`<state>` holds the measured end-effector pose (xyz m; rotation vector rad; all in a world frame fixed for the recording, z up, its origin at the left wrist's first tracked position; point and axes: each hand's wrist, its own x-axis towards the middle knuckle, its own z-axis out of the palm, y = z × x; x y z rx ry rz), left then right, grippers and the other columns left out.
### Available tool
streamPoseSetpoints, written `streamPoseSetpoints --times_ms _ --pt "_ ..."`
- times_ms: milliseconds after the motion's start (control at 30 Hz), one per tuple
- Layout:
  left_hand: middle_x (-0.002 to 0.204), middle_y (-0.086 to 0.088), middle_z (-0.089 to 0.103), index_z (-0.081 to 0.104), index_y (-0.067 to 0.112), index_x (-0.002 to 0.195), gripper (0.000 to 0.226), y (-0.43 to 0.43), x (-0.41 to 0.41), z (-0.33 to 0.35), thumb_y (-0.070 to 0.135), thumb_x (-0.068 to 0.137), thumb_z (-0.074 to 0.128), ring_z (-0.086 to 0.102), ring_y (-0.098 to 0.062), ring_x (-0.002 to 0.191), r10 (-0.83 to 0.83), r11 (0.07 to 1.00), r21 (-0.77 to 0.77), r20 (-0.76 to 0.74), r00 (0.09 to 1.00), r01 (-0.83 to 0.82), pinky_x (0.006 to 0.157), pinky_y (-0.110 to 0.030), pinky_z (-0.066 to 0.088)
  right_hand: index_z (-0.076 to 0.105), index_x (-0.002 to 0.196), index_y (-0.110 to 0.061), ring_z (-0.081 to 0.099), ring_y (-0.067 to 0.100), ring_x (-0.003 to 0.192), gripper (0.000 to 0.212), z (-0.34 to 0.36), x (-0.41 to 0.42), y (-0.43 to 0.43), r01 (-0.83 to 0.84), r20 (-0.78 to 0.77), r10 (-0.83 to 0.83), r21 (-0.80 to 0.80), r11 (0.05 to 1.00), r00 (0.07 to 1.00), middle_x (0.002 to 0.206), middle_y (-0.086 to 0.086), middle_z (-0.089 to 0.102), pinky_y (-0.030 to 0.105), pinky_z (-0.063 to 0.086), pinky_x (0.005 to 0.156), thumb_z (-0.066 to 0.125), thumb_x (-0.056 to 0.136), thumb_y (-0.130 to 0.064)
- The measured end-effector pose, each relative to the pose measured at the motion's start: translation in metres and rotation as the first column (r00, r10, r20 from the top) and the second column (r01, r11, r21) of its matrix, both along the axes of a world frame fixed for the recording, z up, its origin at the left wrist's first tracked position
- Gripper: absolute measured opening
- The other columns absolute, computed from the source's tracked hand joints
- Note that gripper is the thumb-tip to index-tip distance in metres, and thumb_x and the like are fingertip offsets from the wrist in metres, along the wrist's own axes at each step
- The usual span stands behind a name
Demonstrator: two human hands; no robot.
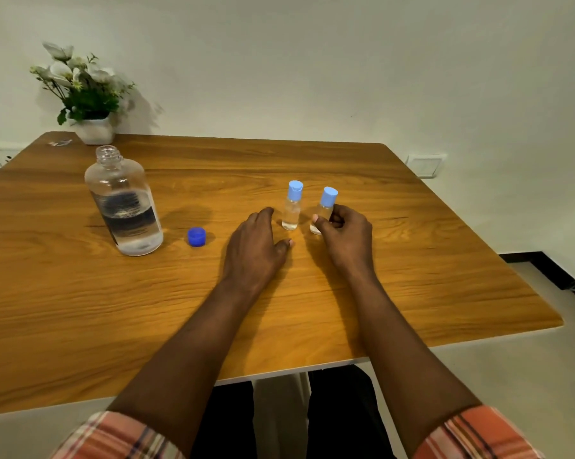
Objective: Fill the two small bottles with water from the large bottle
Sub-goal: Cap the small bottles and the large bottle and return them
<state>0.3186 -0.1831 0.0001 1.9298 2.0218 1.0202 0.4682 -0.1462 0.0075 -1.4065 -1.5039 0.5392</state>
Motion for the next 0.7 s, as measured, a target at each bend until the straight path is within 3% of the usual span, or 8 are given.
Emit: streamPoseSetpoints --times_ms 100,300,533,600,700 --pt "0.126 -0.007 0.058 0.043 0.014 0.138 0.065 0.003 0.000 -0.001 0.037 0.084 0.070 0.054 -0.024 0.117 0.005 1.000 -0.003 0.005 1.000 -0.005 0.094 -0.038 0.045 0.072 0.100 -0.016 0.064 0.001 0.076 0.018 0.001 -0.001 0.004 -0.006 -0.002 0.006 0.002 1.000 1.000 0.080 -0.013 0.067 0.022 0.050 0.068 0.071 0.085 -0.026" --pt "0.126 -0.006 0.058 0.043 0.014 0.138 0.065 0.005 -0.001 0.000 0.038 0.084 0.070 0.054 -0.023 0.117 0.011 1.000 -0.010 0.010 1.000 -0.010 0.093 -0.037 0.046 0.072 0.106 -0.014 0.068 0.010 0.084 0.026 -0.002 -0.002 0.011 -0.007 0.029 0.007 -0.012 1.000 1.000 0.094 -0.002 0.074 0.028 0.054 0.073 0.072 0.084 -0.028" --pt "0.127 -0.006 0.058 0.043 0.015 0.138 0.065 0.002 0.000 0.001 0.037 0.084 0.070 0.054 -0.023 0.117 0.019 1.000 -0.020 0.011 1.000 -0.018 0.094 -0.036 0.045 0.055 0.133 -0.007 0.063 0.017 0.105 0.068 -0.003 0.003 0.007 0.045 0.001 -0.045 -0.090 0.995 0.999 0.114 0.008 0.068 0.036 0.052 0.091 0.082 0.074 -0.027" --pt "0.127 -0.006 0.058 0.043 0.015 0.139 0.065 0.000 0.000 0.001 0.037 0.084 0.070 0.053 -0.023 0.118 0.021 1.000 -0.020 0.016 1.000 -0.021 0.095 -0.037 0.044 0.059 0.128 -0.007 0.063 0.015 0.100 0.060 -0.003 0.004 0.004 0.080 0.015 -0.079 -0.097 0.992 0.997 0.108 0.005 0.068 0.033 0.053 0.089 0.081 0.075 -0.025" --pt "0.128 -0.006 0.057 0.043 0.015 0.140 0.065 -0.006 -0.001 0.001 0.035 0.084 0.070 0.052 -0.023 0.120 0.014 1.000 -0.002 0.033 0.999 -0.014 0.096 -0.037 0.043 0.071 0.100 -0.009 0.064 0.015 0.083 0.025 -0.003 0.004 -0.007 0.166 0.013 -0.166 -0.090 0.982 0.986 0.091 0.004 0.071 0.035 0.054 0.079 0.075 0.080 -0.023"
